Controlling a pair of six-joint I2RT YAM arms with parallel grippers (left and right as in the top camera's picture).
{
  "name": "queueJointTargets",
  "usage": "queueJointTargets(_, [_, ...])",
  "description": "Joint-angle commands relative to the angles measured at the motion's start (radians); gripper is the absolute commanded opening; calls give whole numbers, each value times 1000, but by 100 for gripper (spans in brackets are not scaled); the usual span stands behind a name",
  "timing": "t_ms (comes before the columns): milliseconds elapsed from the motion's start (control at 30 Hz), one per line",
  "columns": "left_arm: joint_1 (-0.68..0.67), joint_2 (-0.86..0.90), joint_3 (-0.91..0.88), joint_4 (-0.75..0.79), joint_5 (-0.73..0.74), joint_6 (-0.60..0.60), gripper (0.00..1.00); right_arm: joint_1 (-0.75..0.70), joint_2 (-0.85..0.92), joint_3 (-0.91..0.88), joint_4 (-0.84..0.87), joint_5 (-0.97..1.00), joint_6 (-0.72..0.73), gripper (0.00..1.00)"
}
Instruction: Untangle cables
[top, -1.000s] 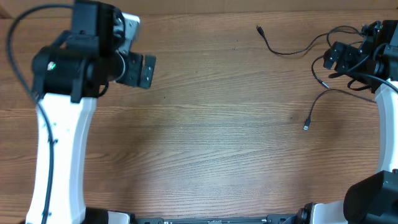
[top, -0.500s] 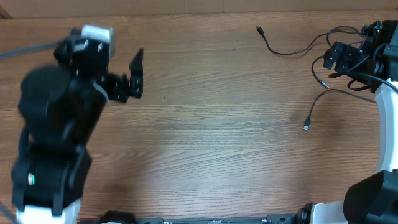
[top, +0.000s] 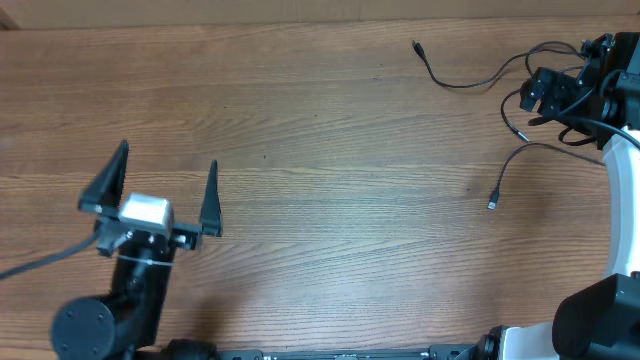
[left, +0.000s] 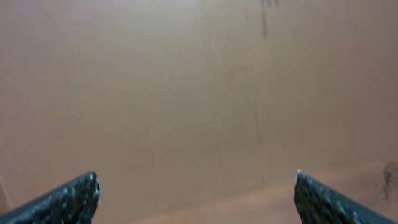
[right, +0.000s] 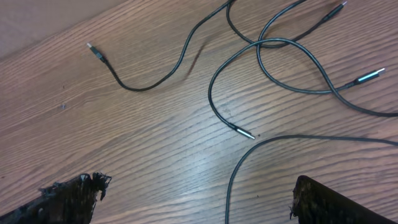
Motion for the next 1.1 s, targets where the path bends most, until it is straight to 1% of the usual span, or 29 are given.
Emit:
queueJointTargets(0, [31, -93, -155, 90, 7, -100, 99, 0, 3, 19, 5, 9, -4, 100])
queueJointTargets(200, [40, -254, -402, 260, 5, -107, 100, 0, 3, 19, 5, 9, -4, 100])
queueJointTargets(400, [40, -390, -576, 284, -2, -108, 100, 0, 3, 19, 5, 9, -4, 100])
queueJointTargets(600, [49, -405, -692, 299, -48, -240, 99, 0, 3, 19, 5, 9, -4, 100])
queueJointTargets(667, [49, -405, -698, 242, -66, -274, 99, 0, 3, 19, 5, 9, -4, 100])
queueJointTargets(800, [50, -405, -698, 153, -84, -275, 99, 0, 3, 19, 5, 9, -4, 100])
queueJointTargets(933, [55, -404, -697, -14, -89, -267, 100, 0, 3, 19, 5, 9, -4, 100])
queueJointTargets(967, [55, -402, -697, -8, -79, -237, 99, 0, 3, 19, 5, 9, -4, 100])
queueJointTargets(1067, [55, -405, -697, -7, -80, -212, 100, 0, 3, 19, 5, 9, -4, 100])
